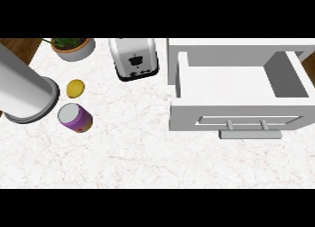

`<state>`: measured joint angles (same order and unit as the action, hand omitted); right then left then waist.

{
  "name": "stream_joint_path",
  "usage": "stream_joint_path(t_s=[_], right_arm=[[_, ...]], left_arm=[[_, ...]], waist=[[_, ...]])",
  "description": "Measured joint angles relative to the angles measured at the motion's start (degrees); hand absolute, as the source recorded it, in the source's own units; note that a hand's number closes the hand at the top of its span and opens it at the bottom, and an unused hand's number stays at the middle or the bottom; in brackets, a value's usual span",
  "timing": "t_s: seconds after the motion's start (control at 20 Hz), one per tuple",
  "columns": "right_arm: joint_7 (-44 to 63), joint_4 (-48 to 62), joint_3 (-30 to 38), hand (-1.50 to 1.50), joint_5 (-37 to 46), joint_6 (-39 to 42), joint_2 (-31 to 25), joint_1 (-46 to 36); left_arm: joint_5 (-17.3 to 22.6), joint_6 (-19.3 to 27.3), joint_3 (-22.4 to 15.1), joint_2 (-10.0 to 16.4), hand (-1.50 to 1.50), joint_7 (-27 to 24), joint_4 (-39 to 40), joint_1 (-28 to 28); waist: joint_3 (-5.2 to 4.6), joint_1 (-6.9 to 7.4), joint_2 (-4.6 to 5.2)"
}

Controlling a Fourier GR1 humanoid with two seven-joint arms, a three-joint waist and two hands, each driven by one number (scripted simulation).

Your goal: Pick up the can, place it into the drawer and close the drawer

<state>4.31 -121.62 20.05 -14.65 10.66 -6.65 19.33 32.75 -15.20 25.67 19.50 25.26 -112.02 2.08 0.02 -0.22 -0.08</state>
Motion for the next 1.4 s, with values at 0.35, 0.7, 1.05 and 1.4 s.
stream_joint_path(t_s=[0.35,0.7,1.05,1.4], right_arm=[[-0.7,-0.7,3.5,-1.50,-3.0,4.0,0.0,2.6],[-1.0,-0.7,6.6,-1.50,-4.9,7.4,0.7,4.0],[1.0,-1.9,10.5,-1.50,-7.6,9.8,0.4,4.4],[1.8,-2.8,13.4,-1.50,-9.0,12.8,1.6,5.4]], left_arm=[[1.4,3.1,-1.7,-1.4,-1.50,3.4,3.1,-3.9],[-2.3,4.1,-4.6,-3.2,-1.50,0.5,11.4,-9.3],[-7.5,4.6,-7.5,-5.4,-1.50,-4.7,18.8,-11.4],[-12.3,4.0,-9.1,-6.8,-1.50,-11.4,25.7,-11.3]], waist=[[-0.01,-0.16,0.03],[-0.03,-0.29,0.06],[-0.02,-0.26,0.07],[-0.03,-0.25,0.07]])
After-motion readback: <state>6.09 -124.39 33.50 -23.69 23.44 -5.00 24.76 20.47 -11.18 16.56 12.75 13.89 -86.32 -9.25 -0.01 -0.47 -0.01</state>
